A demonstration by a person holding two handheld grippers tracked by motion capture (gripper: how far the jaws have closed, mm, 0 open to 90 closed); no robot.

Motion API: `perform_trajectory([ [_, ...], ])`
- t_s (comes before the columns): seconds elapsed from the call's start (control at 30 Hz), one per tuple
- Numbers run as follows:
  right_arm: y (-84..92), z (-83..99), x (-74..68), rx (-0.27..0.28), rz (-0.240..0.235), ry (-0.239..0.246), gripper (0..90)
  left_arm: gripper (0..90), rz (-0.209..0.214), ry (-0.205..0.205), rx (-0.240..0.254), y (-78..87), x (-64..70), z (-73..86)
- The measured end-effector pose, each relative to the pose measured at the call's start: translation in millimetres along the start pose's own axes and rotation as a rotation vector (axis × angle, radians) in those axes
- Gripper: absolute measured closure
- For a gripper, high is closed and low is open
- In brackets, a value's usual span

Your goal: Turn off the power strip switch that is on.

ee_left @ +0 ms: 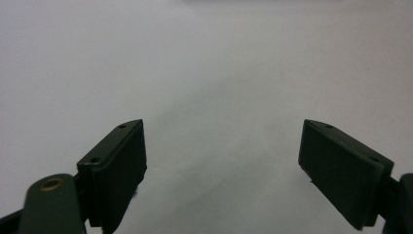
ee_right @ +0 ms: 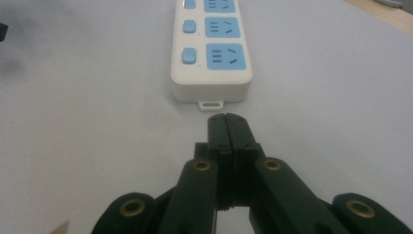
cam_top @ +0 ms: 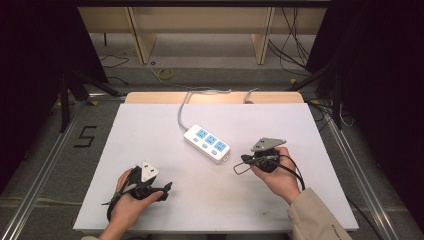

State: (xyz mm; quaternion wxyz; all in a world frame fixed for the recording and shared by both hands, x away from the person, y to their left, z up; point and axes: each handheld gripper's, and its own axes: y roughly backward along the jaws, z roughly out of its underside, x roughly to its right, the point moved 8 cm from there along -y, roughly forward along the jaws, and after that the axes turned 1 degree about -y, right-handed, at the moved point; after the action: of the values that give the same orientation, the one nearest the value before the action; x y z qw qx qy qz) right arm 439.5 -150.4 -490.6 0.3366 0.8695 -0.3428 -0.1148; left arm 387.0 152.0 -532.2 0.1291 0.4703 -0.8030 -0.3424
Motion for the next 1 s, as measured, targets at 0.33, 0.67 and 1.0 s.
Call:
perform_trajectory([
  [0.33, -13.3, -11.7, -0.6, -0.015, -0.007, 0.009, 90.0, 17.3, 0.001, 0.001, 0.001, 0.0, 0.2, -0.3],
  [0.67, -21.7, -21.7, 0.4, -0.025, -0.006, 0.012, 90.0, 17.3, 0.000, 0.002, 0.001, 0.0, 0.4, -0.6],
  [1.0, -31.5, -33.5, 0.0, -0.037, -0.008, 0.022, 90.0, 17.5, 0.000, 0.003, 0.004, -0.1, 0.5, -1.0],
])
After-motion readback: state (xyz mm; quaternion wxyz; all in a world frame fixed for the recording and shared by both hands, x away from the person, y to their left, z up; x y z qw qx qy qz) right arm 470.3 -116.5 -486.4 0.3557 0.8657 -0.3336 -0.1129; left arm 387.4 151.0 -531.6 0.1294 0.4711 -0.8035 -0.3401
